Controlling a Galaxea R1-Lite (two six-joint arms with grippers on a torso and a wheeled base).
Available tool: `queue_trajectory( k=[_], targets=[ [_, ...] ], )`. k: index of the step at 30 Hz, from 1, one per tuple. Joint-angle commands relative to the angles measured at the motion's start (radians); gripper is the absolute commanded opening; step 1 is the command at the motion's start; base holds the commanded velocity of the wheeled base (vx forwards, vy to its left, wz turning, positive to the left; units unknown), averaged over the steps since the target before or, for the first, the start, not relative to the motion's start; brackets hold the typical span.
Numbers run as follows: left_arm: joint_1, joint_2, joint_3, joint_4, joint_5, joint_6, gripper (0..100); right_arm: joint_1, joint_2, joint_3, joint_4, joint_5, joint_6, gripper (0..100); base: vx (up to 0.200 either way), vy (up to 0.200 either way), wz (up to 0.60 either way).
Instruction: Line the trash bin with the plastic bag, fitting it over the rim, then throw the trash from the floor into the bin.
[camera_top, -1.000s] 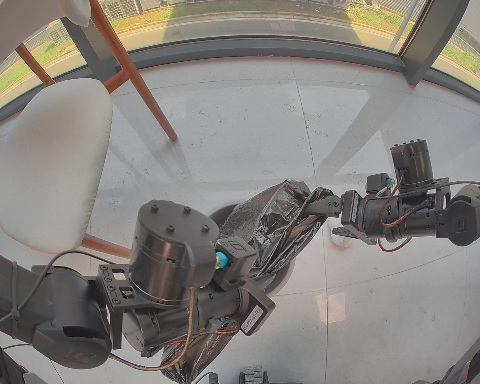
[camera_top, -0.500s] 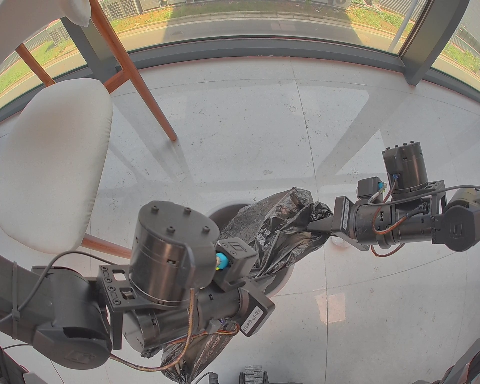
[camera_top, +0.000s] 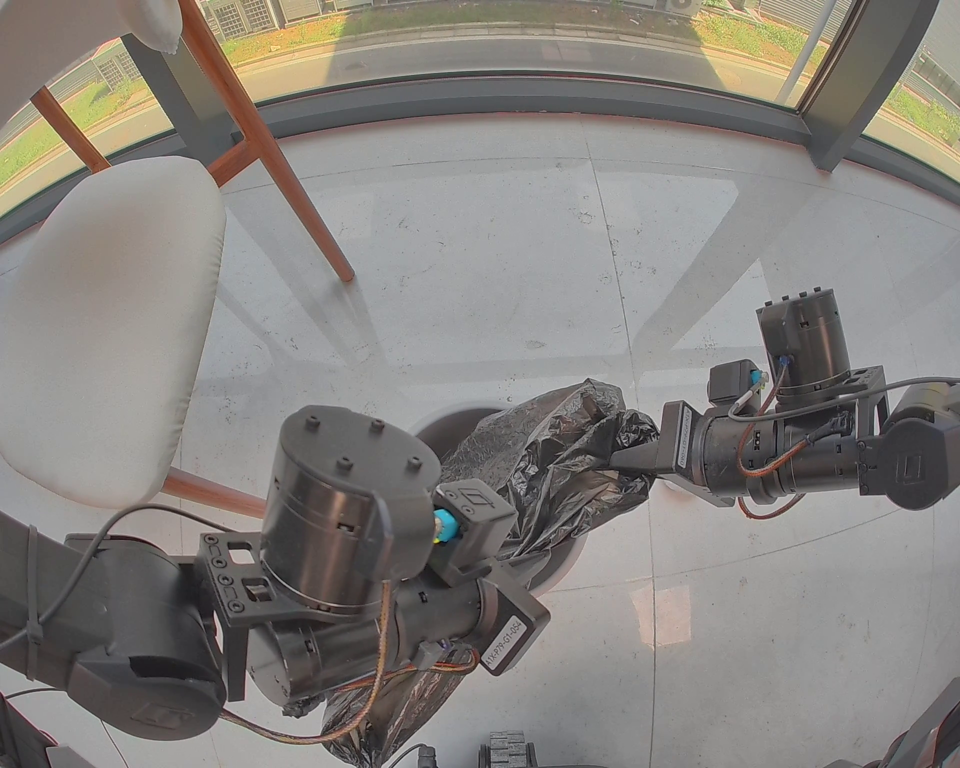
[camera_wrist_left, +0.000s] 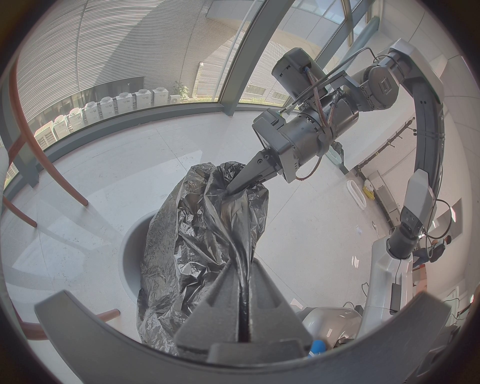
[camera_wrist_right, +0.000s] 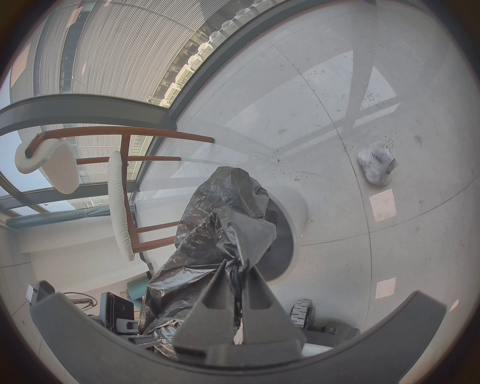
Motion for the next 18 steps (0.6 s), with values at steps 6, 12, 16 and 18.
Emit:
queue_trajectory(
  k=[6, 12, 16, 18],
  targets=[
    [0.005, 0.000, 0.039, -0.038, -0.013, -0.010, 100, 0.001, -0.006, -0.012, -0.003, 0.002, -0.020, 0, 0.000, 0.000, 0.00],
    [0.022, 0.003, 0.055, -0.038, -0.013, -0.022, 100, 0.001, -0.009, -0.014, -0.003, 0.000, -0.021, 0, 0.000, 0.000, 0.00],
    [0.057, 0.007, 0.058, -0.036, -0.014, -0.019, 100, 0.001, -0.010, -0.015, -0.003, 0.000, -0.023, 0, 0.000, 0.000, 0.00],
    [0.065, 0.009, 0.061, -0.036, -0.013, -0.016, 100, 0.002, -0.010, -0.015, -0.003, -0.001, -0.021, 0, 0.000, 0.000, 0.00]
  ],
)
